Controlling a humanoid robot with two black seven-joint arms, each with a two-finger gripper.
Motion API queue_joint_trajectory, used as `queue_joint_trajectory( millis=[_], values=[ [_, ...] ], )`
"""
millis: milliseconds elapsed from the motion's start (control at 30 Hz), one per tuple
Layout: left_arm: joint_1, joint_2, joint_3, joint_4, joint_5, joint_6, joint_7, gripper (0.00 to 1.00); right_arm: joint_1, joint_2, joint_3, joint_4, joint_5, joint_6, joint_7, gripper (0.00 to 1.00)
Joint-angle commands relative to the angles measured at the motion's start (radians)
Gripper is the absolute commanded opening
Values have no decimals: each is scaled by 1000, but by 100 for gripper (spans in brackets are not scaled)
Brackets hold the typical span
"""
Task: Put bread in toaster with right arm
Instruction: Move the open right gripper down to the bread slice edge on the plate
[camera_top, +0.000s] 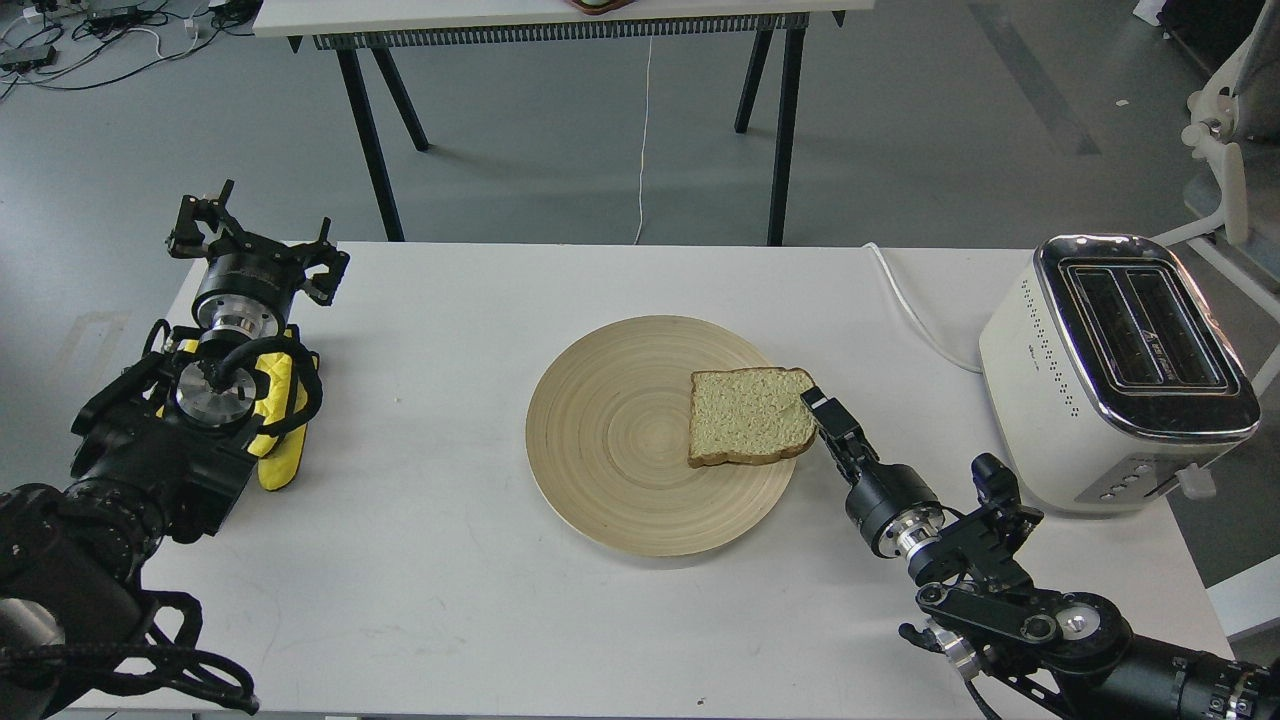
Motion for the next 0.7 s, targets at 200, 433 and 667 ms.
queue_joint_trajectory(
  millis=[200, 433, 667],
  values=[
    [0, 0, 0, 0, 1, 0, 0, 100, 0, -1, -5, -18, 1, 0, 0, 34],
    [0, 0, 0, 0, 0, 0, 0, 100, 0, -1, -5, -21, 1, 0, 0, 28],
    [0, 0, 0, 0, 1, 0, 0, 100, 2, -1, -5, -21, 1, 0, 0, 22]
  ],
)
